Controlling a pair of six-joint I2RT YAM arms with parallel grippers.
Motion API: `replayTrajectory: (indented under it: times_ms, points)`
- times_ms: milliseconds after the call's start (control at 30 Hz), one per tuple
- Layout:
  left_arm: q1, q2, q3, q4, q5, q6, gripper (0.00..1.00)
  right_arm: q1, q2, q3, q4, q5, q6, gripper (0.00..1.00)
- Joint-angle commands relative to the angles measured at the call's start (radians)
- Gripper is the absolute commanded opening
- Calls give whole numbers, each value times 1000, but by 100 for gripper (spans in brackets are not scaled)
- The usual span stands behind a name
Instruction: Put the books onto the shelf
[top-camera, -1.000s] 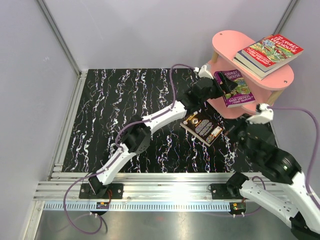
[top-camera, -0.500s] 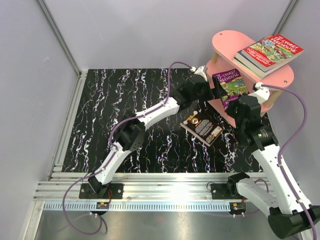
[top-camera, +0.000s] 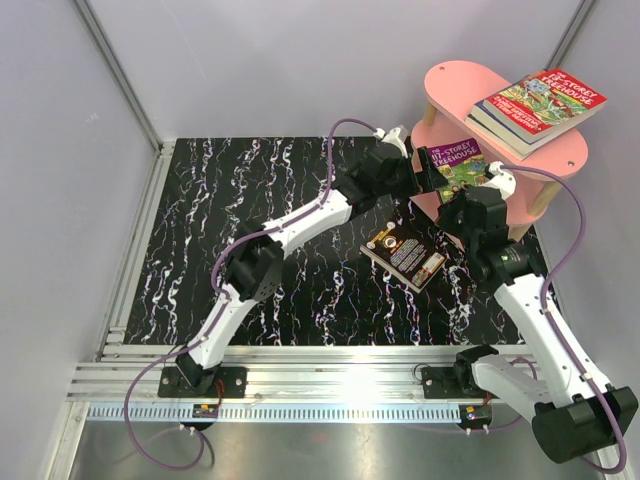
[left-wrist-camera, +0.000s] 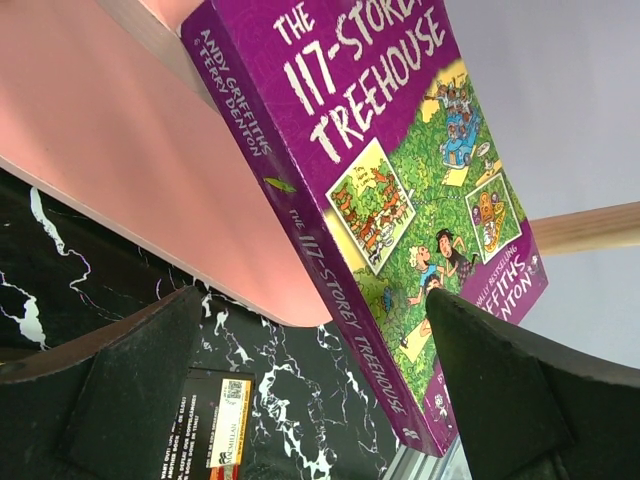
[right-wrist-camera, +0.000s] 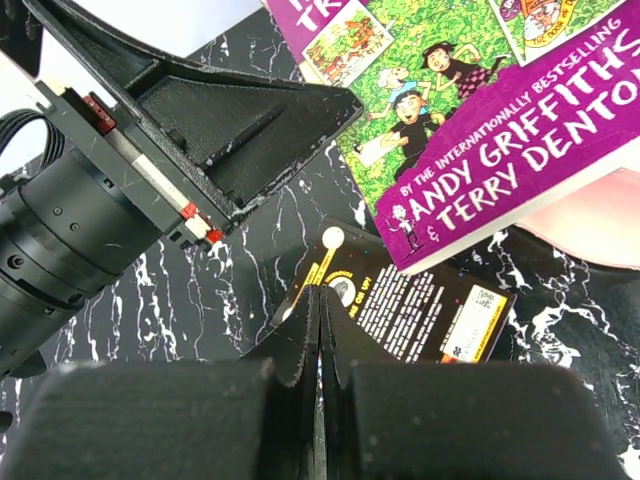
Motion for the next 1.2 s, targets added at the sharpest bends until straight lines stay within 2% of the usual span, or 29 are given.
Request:
replayTrajectory:
  times_ms: [0, 300, 467, 600, 700, 733, 767, 833, 867, 900, 1000, 1100, 1167]
  points:
    - [3, -55, 42, 54, 36, 1, 99, -5, -19, 33, 34, -17, -5, 0]
    - [1, -59, 44, 62, 50, -63, 99, -5, -178, 91, -95, -3, -21, 0]
    - [3, -170, -146, 178, 4, -57, 99, -5, -253, 108, -152, -6, -22, 0]
    - [4, -249, -237, 267, -6, -51, 99, -7, -278, 110, -175, 0, -28, 0]
    - [15, -271, -280, 318, 19, -72, 84, -5, -287, 107, -187, -3, -25, 0]
    - [20, -285, -290, 339, 33, -84, 76, -5, -293, 105, -189, -4, -24, 0]
    - [27, -294, -301, 348, 37, -92, 63, -5, -296, 99, -190, -9, -22, 0]
    - [36, -323, -350, 390, 54, -100, 50, -5, -307, 92, -195, -9, -21, 0]
    - [38, -329, -362, 390, 56, -100, 40, -5, -309, 90, -204, -4, -19, 0]
    - [41, -335, -379, 388, 60, -95, 25, -5, -313, 90, -209, -4, -19, 0]
    - [46, -333, -383, 366, 76, -63, 0, -5, -335, 111, -232, 28, -25, 0]
    - [44, -291, -361, 370, 99, -66, 0, -7, -355, 185, -282, 98, -42, 0]
    - [43, -235, -289, 338, 114, -71, 0, -7, -358, 254, -317, 132, -68, 0]
